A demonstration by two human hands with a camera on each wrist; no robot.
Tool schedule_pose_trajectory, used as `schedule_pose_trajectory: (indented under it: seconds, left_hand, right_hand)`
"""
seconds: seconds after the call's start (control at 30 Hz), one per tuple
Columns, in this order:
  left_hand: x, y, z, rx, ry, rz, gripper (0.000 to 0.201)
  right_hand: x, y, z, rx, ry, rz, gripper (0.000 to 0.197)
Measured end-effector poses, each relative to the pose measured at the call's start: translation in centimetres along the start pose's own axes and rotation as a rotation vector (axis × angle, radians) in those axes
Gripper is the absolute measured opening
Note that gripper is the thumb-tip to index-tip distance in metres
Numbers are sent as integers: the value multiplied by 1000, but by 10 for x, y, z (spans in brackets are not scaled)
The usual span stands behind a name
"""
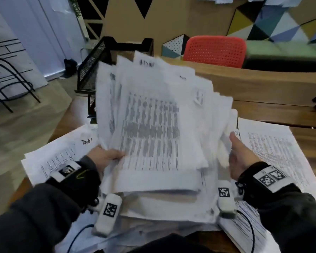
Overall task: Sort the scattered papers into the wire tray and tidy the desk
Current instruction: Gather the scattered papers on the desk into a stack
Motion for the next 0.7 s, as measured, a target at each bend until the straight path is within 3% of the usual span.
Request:
schedule_pose_trajectory:
  seconds: [0.07,0.1,0.2,0.3,0.37,0.43,0.47,0.53,0.57,0.63,0.7]
  left_hand:
    - [0,25,-31,70,93,69,8]
    - [0,38,-43,147,99,101,11]
    - [2,77,-74,260,171,189,46]
    - [1,96,-85,281,240,251,84]
    - [0,90,-83,271,239,242,92]
    - [-6,81,-82,206,254,253,96]
    - [-8,74,-85,142,290,237,87]
    - [-11,56,-91,-35,380,155,50]
    - [-11,47,-89,-172,367,134,53]
    - [-9,39,-87,-453,340,133,84]
    - [-15,19,-90,-523,399,53,84]
  right_hand:
    - [-3,-17,-18,-142,82,-58,77]
    - [-1,-23,-17,-266,64,-54,78]
    - [4,-40,4,-591,-147,-76,69]
    - [3,-46,7,-623,-198,-66,58]
    - [-2,-35,4,-634,-224,-23,38]
    - [-5,-23,3,-597,-212,41,25]
    - [-8,-15,3,-569,-195,70,24]
    - [-16,3,6,-490,-177,144,28]
    - [-22,11,7,-443,-168,183,27]
    - [-37,27,3,-339,-108,233,12]
    - [-49,39,-4,-248,-34,257,3]
Point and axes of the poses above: each hand's wrist, its own x-axis towards the middle knuckle, its own z-axis out of the back of the hand, y = z × x, the point moved 10 cm from there along x, towards the middle knuckle, and after that the axes turned 4 degrees about x, right-handed, at the moved point
